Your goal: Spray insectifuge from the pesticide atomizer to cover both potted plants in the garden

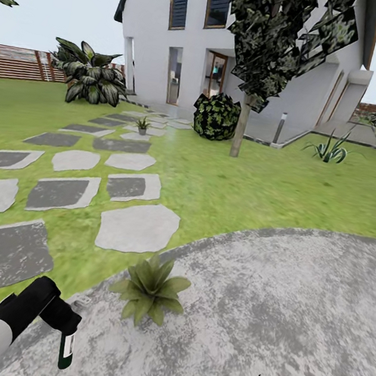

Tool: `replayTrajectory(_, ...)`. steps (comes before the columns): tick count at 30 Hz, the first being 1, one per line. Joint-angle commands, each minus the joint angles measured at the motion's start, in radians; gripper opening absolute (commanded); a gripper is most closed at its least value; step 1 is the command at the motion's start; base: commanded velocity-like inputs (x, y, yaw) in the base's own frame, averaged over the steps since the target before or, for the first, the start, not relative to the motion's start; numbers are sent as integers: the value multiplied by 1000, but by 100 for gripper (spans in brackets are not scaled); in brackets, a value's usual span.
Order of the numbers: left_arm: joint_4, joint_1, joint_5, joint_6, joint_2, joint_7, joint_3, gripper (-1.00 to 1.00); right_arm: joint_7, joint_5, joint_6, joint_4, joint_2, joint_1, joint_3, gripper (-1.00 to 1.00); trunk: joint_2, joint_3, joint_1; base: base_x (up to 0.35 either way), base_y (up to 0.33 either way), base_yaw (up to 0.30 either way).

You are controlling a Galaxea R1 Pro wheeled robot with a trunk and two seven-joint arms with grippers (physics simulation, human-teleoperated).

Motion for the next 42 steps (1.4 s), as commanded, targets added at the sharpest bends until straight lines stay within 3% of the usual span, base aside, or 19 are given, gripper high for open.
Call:
replayTrajectory(1,-2,1,-6,3,1,-7,-2,-100,-4,11,-4,2,0,-1,-6,100,0,-1,0,337,55,-118)
replayTrajectory(10,7,7,-8,3,2,-8,-6,-100,-4,11,-5,2,1,-1,-7,100,0,-11,0,233,240,-206)
replayTrajectory(16,11,9,-48,3,0,-7,-7,-100,-4,11,-5,2,2,-1,-8,100,0,-17,0,101,225,-79)
replayTrajectory(24,12,11,-57,2,-1,-7,-7,-100,-4,11,-5,2,2,-1,-8,100,0,-22,0,7,15,-41)
replayTrajectory(30,13,10,-55,3,0,-8,-32,-100,-4,11,-5,2,2,-1,-8,100,0,-30,0,16,0,-123)
replayTrajectory(42,14,10,-54,3,-2,-8,-35,-100,-4,10,-5,0,1,-1,-8,100,0,-47,0,197,-125,-100)
